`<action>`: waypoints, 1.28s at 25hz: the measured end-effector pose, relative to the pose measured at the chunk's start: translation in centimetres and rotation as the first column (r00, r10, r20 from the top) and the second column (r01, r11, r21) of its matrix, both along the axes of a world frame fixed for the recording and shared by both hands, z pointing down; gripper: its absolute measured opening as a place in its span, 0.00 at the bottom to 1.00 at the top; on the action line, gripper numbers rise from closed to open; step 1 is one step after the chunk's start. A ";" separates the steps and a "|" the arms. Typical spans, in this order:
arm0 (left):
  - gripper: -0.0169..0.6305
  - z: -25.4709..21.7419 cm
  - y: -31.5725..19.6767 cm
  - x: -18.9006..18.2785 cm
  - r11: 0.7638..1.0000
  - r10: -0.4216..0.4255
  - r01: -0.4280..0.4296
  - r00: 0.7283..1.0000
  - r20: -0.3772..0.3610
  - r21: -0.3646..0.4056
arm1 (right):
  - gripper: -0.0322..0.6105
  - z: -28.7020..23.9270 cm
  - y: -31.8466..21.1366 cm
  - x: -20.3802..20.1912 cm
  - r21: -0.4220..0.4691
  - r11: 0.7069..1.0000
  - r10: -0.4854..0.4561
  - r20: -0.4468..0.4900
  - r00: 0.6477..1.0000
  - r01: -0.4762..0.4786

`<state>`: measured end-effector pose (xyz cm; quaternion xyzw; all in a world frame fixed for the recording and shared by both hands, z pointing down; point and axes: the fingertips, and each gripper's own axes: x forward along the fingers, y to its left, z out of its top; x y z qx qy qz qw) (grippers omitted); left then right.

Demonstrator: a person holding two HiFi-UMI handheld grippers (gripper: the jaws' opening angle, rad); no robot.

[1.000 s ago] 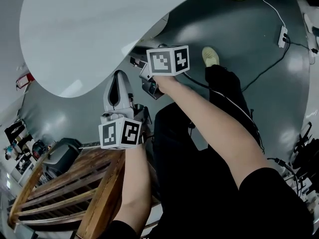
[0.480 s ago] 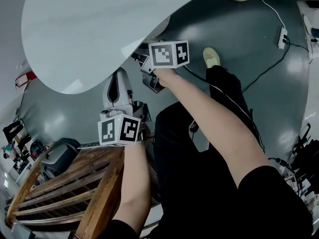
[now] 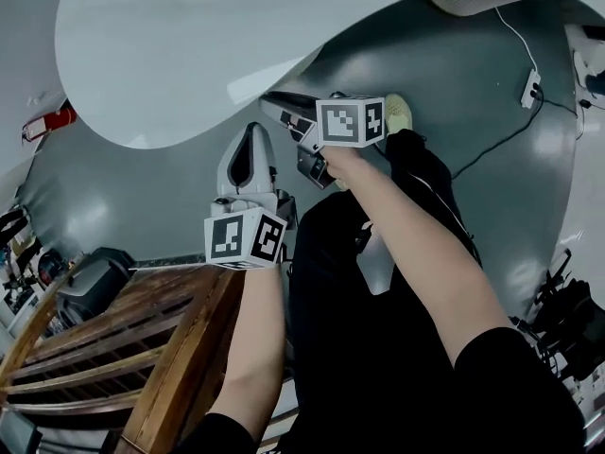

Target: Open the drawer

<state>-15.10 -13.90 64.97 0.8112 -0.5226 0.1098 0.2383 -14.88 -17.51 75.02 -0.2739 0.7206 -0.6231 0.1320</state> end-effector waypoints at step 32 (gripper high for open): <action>0.04 -1.3 10.5 -0.2 0.996 0.029 -0.029 1.000 0.006 -0.085 | 0.22 1.6 14.1 2.0 -0.122 0.990 -0.075 -0.078 0.994 0.066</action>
